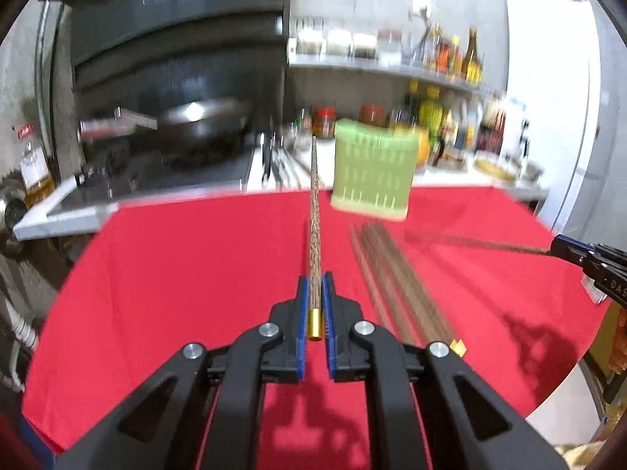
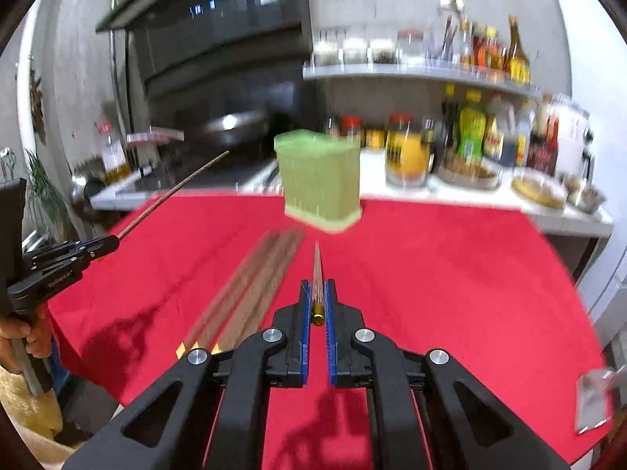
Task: Organize utensils
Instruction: 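Lift the left tool's chopstick upright while the right tool raises its chopstick toward the holder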
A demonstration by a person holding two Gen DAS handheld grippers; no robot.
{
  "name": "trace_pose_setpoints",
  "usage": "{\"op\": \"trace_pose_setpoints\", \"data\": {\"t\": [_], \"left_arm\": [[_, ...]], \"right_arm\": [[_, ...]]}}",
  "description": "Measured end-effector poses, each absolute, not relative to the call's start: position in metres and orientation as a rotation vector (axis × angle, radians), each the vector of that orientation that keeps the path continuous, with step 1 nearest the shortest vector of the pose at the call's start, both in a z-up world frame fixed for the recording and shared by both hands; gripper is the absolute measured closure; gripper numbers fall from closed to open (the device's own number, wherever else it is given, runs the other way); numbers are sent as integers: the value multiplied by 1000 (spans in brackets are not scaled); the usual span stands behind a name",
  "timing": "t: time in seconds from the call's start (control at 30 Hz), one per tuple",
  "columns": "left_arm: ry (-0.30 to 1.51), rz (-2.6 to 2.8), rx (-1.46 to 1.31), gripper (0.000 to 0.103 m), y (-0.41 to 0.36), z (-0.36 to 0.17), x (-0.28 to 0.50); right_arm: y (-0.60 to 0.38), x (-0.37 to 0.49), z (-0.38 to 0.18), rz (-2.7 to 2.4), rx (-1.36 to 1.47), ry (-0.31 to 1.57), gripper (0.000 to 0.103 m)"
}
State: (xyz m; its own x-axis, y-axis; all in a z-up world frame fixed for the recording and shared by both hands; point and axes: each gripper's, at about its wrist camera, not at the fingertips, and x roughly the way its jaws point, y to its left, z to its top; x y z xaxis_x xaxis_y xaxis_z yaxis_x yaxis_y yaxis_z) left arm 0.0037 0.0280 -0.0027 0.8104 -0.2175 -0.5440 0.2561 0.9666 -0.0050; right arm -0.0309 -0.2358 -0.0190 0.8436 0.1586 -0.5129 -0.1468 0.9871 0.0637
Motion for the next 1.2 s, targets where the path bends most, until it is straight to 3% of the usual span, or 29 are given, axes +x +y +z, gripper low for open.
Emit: {"op": "trace_pose_setpoints", "data": {"t": [0.13,0.27,0.5,0.87,1.2], "left_arm": [[604,-256,54,96,31,20,9],[717,-233,82,96,29,-1,20],[754,-255,58,96,39,-14,15],[544,-313,23,96,42,45,-10],[497,-325,43,96,39,68,-6]], "right_arm": [[-236,-37,18,146,-2,453,96],[-234,-36,26,142,-28,433,96],[-233,-34,24,146,-26,439,96],[-233,-33,46,155,-14,370,96],[-235,-15,64,141,-28,346,96]]}}
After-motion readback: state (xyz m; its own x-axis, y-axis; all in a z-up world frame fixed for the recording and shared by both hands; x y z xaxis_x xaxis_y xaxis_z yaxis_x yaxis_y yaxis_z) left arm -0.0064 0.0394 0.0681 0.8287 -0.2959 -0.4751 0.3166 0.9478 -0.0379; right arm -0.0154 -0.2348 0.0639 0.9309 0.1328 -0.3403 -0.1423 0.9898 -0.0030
